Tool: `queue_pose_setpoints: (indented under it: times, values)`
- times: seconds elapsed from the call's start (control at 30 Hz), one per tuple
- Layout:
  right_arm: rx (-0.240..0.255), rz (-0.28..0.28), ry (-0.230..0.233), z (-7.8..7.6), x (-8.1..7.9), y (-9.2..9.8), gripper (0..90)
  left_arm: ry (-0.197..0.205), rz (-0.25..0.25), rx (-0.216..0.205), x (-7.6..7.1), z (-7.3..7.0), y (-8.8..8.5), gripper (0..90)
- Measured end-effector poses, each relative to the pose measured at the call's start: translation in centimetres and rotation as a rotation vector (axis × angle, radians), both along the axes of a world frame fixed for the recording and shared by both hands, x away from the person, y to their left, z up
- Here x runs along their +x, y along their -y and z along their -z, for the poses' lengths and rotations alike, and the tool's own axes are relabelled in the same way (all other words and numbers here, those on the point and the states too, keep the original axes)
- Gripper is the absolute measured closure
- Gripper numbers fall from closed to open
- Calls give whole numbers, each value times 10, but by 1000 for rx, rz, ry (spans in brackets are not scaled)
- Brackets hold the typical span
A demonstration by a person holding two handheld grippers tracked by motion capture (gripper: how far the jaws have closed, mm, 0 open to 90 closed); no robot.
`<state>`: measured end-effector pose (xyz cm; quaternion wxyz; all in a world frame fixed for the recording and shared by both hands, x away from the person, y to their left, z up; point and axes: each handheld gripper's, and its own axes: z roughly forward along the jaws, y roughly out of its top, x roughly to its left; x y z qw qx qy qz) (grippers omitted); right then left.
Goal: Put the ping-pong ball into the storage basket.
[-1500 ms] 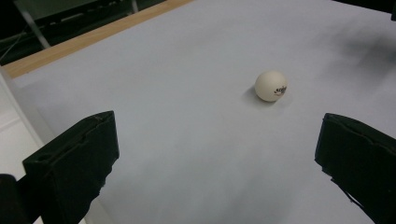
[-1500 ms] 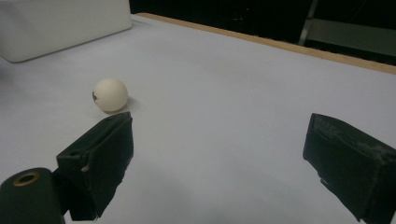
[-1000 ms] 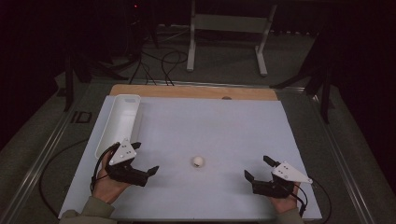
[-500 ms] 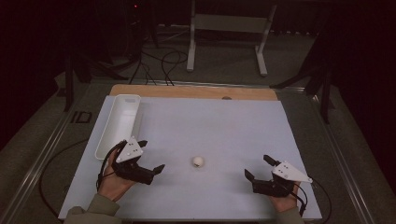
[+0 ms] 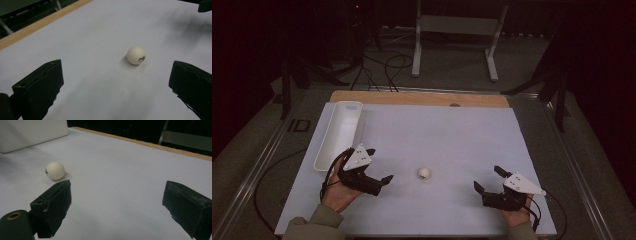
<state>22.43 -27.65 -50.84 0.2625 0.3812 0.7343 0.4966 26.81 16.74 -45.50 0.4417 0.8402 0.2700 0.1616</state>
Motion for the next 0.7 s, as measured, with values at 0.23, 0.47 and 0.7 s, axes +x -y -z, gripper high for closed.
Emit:
queue_pose_setpoints:
  times: [0.23, 0.47, 0.7]
  values:
    - [0, 1, 0, 0, 0, 0, 83, -4, 13, 6, 3, 0, 6, 0]
    - [-1, 0, 1, 0, 0, 0, 83, -11, 28, 15, 7, -2, 12, 0]
    - [-1, 0, 2, 0, 0, 0, 83, -21, 42, 29, 10, -2, 18, 0]
